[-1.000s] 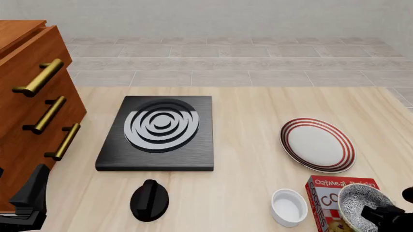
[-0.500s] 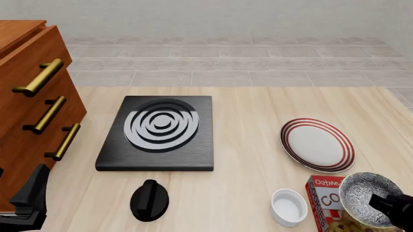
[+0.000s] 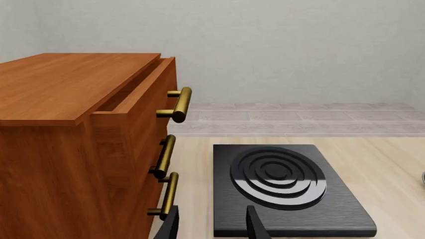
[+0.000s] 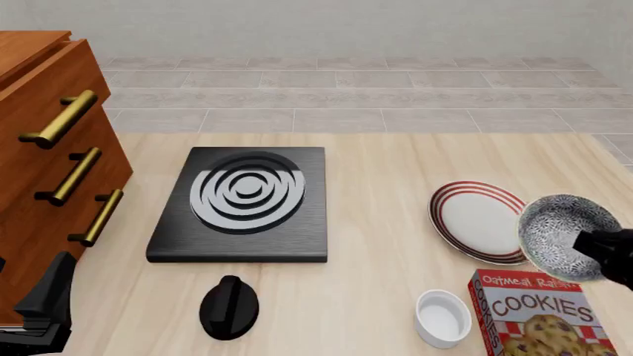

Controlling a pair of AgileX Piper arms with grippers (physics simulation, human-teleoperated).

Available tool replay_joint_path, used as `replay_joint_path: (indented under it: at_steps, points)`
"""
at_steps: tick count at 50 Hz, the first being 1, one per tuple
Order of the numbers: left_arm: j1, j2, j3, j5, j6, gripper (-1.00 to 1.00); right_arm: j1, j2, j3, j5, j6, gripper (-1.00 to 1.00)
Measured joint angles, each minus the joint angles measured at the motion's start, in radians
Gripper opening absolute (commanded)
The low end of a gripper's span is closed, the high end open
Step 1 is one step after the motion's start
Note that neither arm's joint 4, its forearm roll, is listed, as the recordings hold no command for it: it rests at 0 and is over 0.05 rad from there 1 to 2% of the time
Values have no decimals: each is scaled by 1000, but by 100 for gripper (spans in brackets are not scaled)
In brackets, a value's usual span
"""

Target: Pick the akita bowl on the cookies box and place it on the plate.

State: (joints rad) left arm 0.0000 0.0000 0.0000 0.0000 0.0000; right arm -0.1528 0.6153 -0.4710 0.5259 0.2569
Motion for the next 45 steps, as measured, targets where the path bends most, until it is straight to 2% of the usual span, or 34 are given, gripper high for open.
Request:
replay_joint_path:
  at_steps: [18,45]
  points:
    - [0,0,0,0,0,100,86,199,-130,-148,60,-100]
    - [0,0,0,0,0,100,85,472,-186,-372,113,-100]
